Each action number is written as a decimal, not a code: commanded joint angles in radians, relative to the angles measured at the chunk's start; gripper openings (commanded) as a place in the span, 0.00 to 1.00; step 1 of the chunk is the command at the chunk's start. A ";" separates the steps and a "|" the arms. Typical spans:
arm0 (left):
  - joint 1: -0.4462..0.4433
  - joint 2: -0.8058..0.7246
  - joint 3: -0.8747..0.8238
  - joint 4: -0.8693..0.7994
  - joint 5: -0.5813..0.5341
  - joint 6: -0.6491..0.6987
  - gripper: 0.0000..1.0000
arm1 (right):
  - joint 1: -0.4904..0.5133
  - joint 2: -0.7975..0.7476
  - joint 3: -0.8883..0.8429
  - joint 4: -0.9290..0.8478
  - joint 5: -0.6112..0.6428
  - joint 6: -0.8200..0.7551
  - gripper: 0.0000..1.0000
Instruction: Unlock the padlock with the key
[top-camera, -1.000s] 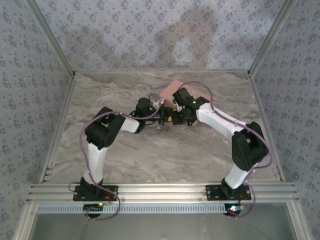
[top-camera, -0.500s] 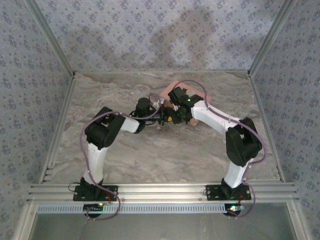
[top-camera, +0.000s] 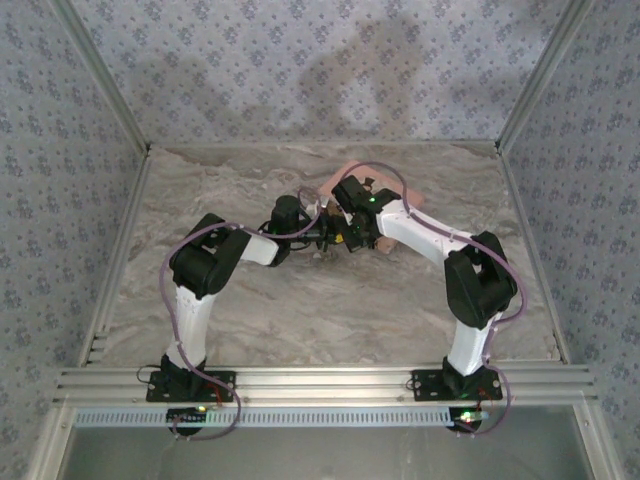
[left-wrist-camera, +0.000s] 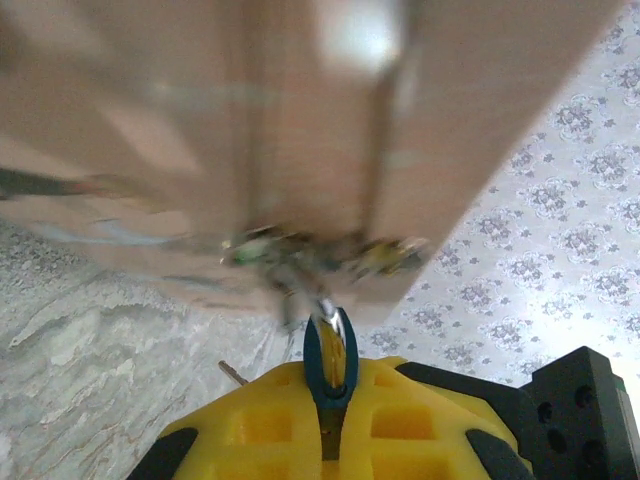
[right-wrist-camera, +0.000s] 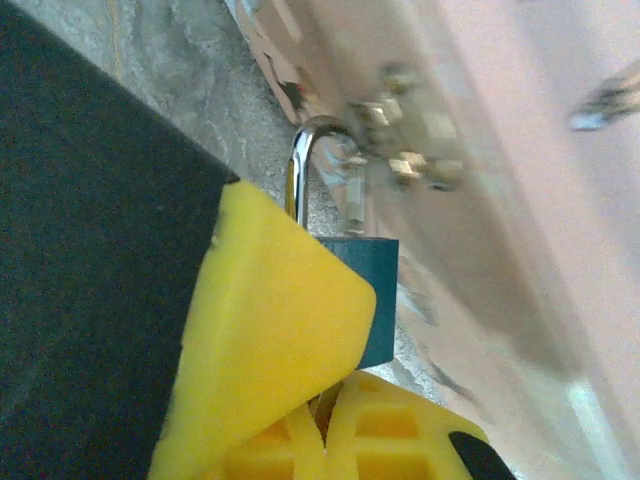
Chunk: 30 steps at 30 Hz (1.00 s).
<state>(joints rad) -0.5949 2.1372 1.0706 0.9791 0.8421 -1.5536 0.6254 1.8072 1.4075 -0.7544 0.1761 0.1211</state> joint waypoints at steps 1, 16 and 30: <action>-0.006 -0.042 0.028 0.075 0.051 0.012 0.02 | 0.002 0.015 0.017 0.004 -0.069 0.002 0.00; 0.024 -0.019 -0.018 -0.086 0.094 0.112 0.12 | -0.017 -0.010 -0.206 0.271 -0.152 0.094 0.12; 0.056 -0.107 -0.031 -0.357 0.075 0.294 0.42 | -0.072 -0.068 -0.372 0.417 -0.215 0.086 0.00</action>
<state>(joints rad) -0.5610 2.1044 1.0405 0.6502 0.9092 -1.3128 0.5812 1.7756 1.0718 -0.3592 -0.0299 0.1982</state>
